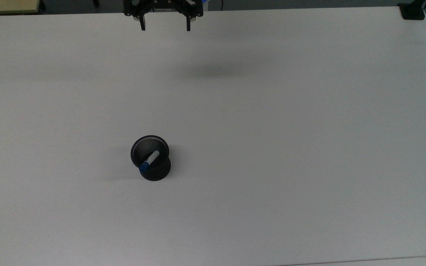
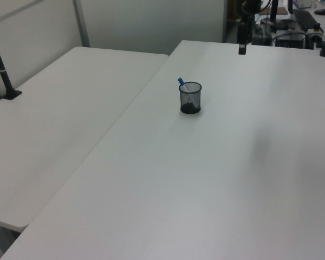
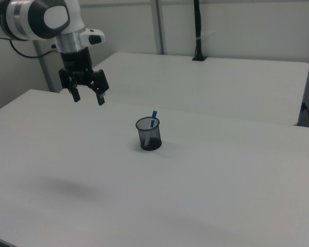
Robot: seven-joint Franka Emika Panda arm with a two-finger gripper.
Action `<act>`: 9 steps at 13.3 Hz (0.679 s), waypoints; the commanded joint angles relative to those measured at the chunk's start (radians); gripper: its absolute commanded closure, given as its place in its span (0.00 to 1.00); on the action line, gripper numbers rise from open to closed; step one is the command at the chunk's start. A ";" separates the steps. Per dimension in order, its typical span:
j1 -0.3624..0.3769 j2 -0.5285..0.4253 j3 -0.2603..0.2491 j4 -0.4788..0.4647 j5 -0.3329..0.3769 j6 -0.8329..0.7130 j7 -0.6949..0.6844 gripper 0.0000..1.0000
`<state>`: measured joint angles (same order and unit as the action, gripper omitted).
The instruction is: Remove the marker
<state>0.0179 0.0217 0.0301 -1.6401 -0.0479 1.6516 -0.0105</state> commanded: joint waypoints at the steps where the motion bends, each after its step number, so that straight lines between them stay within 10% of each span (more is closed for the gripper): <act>1: -0.003 0.000 -0.001 -0.012 0.020 -0.006 -0.005 0.00; 9: 0.000 0.030 -0.001 -0.010 0.008 0.072 -0.006 0.00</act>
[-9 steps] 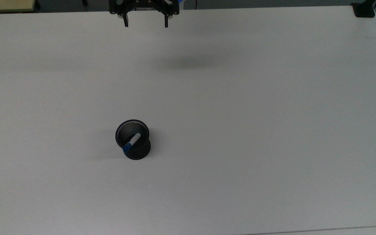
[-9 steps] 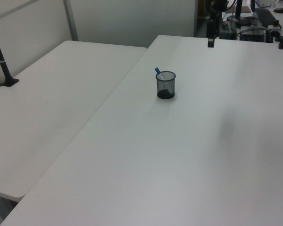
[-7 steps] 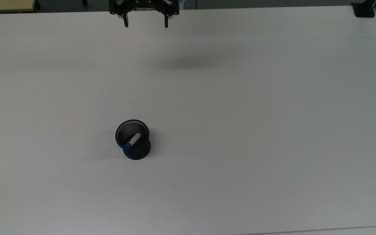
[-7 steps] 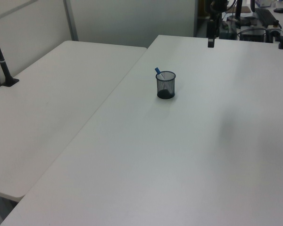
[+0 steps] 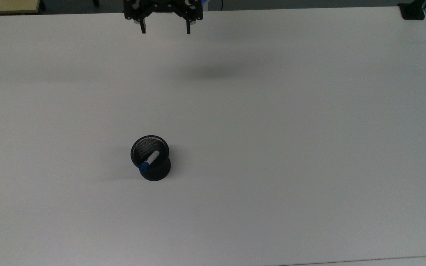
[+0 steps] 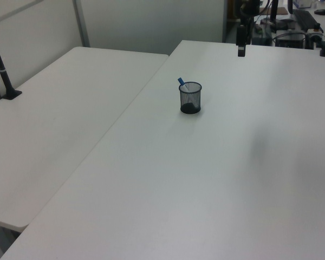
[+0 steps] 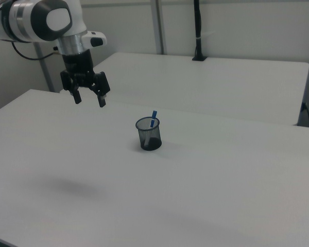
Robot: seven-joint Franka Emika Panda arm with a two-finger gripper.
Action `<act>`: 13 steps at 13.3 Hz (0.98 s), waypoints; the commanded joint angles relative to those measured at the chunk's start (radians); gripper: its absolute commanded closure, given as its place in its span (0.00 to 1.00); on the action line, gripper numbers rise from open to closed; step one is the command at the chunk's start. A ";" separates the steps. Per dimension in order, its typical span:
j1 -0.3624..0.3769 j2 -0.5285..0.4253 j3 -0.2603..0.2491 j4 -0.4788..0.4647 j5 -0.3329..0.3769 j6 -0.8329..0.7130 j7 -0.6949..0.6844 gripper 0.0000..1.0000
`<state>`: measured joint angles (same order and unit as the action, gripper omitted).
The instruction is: Remove the marker
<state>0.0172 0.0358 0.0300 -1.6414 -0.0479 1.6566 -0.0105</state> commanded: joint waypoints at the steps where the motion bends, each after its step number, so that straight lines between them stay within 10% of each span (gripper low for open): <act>1: 0.001 0.032 -0.002 -0.008 0.006 0.096 -0.005 0.00; 13: -0.066 0.278 -0.028 0.018 -0.017 0.636 0.000 0.00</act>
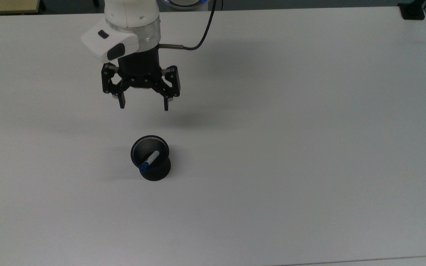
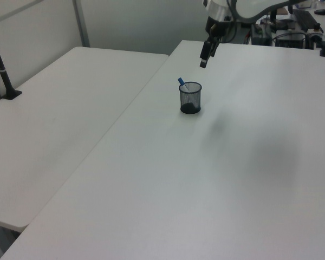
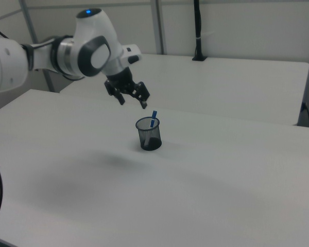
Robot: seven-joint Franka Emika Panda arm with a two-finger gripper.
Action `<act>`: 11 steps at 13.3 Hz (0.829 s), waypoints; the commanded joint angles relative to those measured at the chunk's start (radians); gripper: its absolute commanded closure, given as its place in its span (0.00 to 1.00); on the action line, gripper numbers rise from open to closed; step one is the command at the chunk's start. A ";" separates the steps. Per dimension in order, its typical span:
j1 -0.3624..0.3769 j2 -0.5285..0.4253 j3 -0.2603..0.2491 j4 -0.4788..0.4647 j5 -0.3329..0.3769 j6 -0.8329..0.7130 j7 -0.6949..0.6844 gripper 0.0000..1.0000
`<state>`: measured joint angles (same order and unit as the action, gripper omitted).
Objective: Remove the marker
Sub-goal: 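Move the open gripper down over the black mesh pen cup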
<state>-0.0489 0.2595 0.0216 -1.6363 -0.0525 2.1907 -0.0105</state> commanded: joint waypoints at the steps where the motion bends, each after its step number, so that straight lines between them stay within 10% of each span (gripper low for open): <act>1: 0.000 0.073 -0.026 0.013 -0.012 0.145 0.010 0.00; 11: 0.003 0.222 -0.031 0.013 -0.104 0.501 0.231 0.17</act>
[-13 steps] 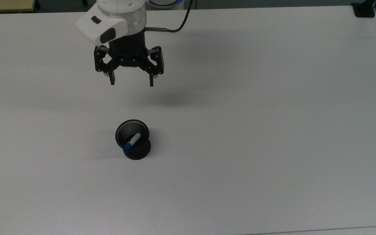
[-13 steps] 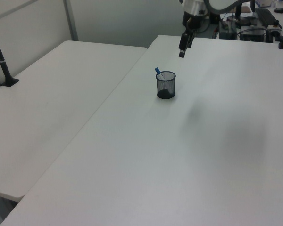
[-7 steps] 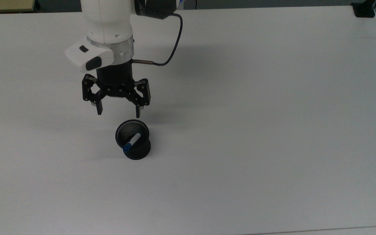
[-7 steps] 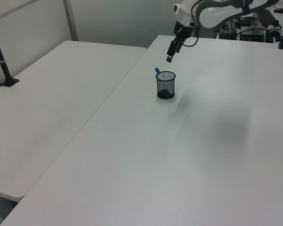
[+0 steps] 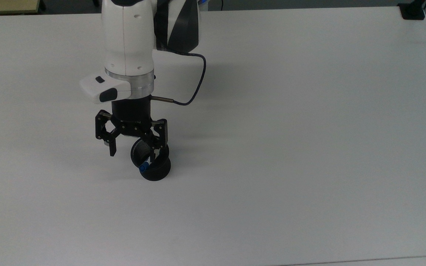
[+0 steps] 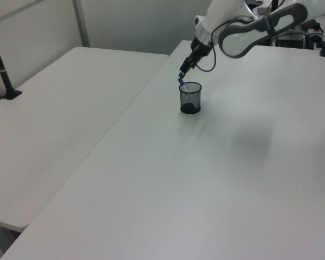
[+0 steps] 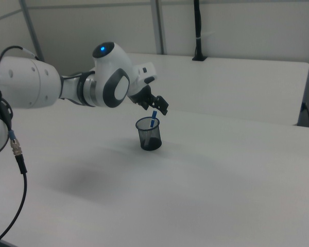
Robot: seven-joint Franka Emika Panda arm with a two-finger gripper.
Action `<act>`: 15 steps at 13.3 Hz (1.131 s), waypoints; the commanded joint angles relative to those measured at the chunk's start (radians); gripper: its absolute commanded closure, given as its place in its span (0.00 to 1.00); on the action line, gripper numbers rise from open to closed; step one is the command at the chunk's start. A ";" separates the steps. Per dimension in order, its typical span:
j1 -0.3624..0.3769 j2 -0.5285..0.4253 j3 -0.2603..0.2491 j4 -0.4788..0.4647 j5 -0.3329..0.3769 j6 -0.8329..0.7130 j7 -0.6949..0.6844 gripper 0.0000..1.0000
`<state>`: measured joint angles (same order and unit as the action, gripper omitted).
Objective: Remove the marker
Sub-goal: 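Move the open gripper down over the black mesh pen cup, then close the gripper on the blue marker inside the cup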
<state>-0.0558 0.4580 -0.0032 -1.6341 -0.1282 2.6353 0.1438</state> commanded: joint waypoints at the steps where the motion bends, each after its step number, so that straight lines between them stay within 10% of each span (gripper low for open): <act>1: 0.013 0.031 -0.006 0.011 -0.028 0.072 0.092 0.22; 15: 0.030 0.065 -0.003 0.011 -0.059 0.140 0.100 0.80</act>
<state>-0.0345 0.5164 0.0004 -1.6316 -0.1644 2.7552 0.2145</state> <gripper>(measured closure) 0.753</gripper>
